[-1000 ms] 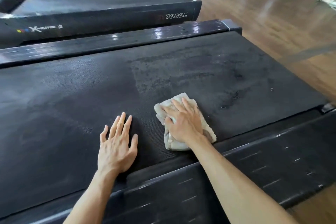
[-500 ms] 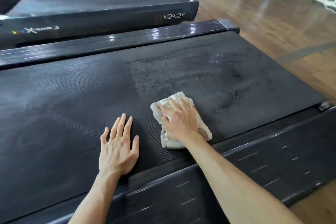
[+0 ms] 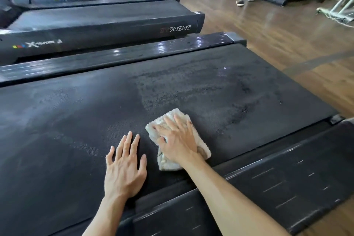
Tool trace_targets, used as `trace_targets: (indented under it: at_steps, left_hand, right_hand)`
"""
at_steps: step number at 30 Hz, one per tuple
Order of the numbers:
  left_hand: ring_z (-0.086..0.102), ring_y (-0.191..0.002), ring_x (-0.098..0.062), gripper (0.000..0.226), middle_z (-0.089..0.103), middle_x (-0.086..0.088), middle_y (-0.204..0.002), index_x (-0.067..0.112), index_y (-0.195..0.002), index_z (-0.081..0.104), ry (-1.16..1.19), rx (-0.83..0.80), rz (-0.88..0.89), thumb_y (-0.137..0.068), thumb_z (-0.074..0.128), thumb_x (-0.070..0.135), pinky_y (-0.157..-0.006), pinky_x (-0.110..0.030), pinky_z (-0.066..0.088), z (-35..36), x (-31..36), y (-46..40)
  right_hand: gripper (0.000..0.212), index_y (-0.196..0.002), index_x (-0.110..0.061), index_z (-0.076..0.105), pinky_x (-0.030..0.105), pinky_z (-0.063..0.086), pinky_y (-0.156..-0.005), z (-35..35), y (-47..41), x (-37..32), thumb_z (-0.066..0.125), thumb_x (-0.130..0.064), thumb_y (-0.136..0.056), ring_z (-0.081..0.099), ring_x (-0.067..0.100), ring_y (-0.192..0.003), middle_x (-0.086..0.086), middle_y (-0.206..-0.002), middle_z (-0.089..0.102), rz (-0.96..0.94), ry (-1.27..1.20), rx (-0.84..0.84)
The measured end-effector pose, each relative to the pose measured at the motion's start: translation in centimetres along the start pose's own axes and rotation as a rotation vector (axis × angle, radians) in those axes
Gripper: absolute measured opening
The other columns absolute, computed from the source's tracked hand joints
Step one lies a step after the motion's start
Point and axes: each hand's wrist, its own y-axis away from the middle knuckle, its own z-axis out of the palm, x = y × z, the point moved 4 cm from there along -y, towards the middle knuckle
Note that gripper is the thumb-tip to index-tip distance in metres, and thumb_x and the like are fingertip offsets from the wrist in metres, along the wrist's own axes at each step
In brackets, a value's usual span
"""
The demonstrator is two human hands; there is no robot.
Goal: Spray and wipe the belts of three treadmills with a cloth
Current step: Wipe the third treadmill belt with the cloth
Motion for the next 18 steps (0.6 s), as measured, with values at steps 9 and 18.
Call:
trace_targets:
  at_steps: [9,18]
  left_hand:
    - [0.005,-0.156,-0.009,0.072,0.01,0.008,-0.17,0.028,-0.16,0.024,0.006,0.004,0.002,-0.093,0.018,0.054,-0.125,-0.043,0.009,0.0,-0.3,0.0]
    - [0.002,-0.156,-0.008,0.073,0.006,0.01,-0.17,0.029,-0.161,0.022,0.001,0.012,0.004,-0.093,0.017,0.055,-0.125,-0.042,0.008,0.1,-0.4,-0.1]
  right_hand:
    - [0.049,-0.145,-0.052,0.05,0.051,0.002,-0.127,-0.6,2.0,3.9,0.04,-0.043,-0.098,0.003,0.016,-0.159,-0.012,-0.169,0.023,0.051,-0.036,0.014]
    - [0.048,-0.137,-0.051,0.059,0.05,0.004,-0.128,-0.4,4.2,3.2,0.035,-0.049,-0.095,0.016,0.019,-0.158,-0.01,-0.166,0.034,-0.138,-0.054,0.006]
